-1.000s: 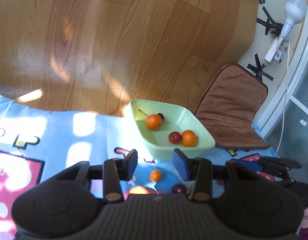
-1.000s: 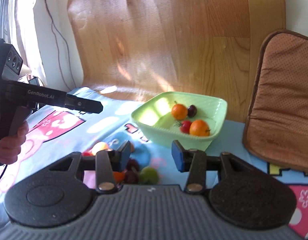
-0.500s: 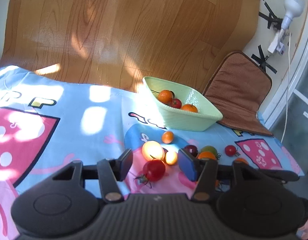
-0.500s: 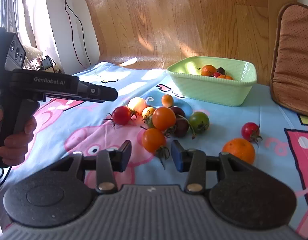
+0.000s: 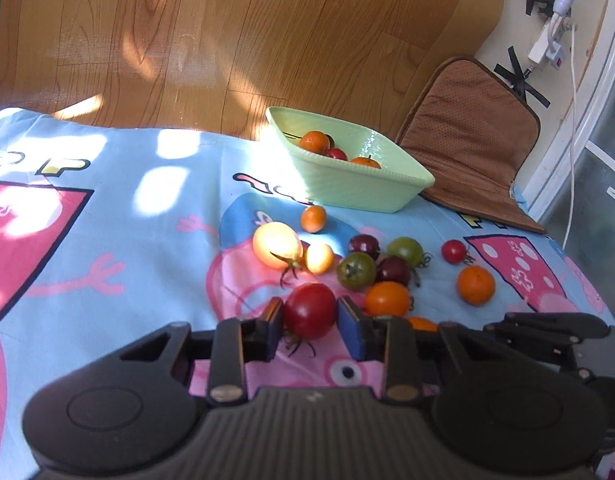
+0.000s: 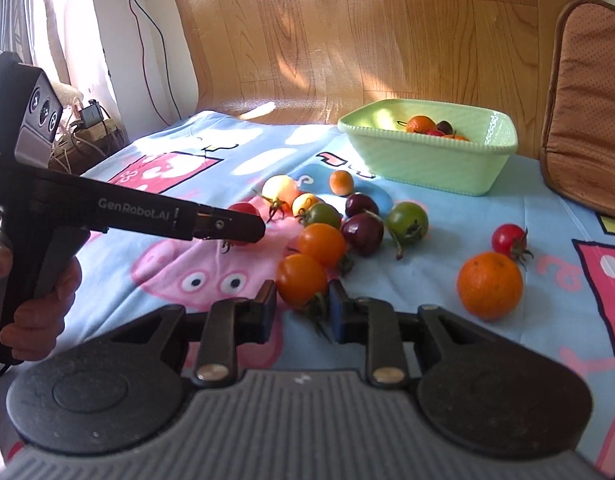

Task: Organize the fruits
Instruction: 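Grasp red tomato with left tool while right tool grasps orange cherry tomato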

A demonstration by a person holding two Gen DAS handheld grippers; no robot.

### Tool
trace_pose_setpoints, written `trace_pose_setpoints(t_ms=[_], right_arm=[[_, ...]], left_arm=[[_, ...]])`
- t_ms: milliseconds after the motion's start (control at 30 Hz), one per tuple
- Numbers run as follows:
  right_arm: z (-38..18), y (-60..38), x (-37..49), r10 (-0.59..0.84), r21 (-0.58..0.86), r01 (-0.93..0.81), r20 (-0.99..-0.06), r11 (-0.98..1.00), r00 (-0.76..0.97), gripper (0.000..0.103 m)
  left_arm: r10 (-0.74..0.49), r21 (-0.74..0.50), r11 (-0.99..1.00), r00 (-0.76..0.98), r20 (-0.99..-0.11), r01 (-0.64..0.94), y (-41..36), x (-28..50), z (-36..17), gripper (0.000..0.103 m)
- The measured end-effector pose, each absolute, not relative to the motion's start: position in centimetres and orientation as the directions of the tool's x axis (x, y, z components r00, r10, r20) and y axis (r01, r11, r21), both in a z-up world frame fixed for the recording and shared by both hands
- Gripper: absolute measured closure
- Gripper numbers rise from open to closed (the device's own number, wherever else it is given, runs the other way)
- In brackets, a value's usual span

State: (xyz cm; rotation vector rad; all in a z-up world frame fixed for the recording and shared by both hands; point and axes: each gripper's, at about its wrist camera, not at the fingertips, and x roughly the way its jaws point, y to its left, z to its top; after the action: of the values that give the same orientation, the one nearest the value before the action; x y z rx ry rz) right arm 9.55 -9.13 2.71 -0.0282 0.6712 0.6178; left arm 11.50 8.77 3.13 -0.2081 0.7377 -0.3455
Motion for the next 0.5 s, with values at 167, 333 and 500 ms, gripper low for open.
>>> trace_pose_setpoints(t_ms=[167,333,500], right_arm=[[2.9,-10.3,5.0,0.527,0.155,-0.553,-0.586,0.818,0.615,0.073],[3.1,-11.5,0.9,0.512,0.143,-0.541,-0.582,0.829,0.631,0.073],[2.6,-12.5,-0.6,0.504,0.168,-0.511,-0.581,0.843,0.640,0.073]], left_arm=[[-0.419,-0.322,0.907,0.673,-0.609,0.273,7.6,6.6,3.0,0.073],[-0.429,-0.315,0.903,0.677,-0.598,0.293,6.4,2.3,2.5,0.073],[-0.435,-0.321,0.900,0.678,-0.592,0.297,5.7,-0.1,2.4,0.073]])
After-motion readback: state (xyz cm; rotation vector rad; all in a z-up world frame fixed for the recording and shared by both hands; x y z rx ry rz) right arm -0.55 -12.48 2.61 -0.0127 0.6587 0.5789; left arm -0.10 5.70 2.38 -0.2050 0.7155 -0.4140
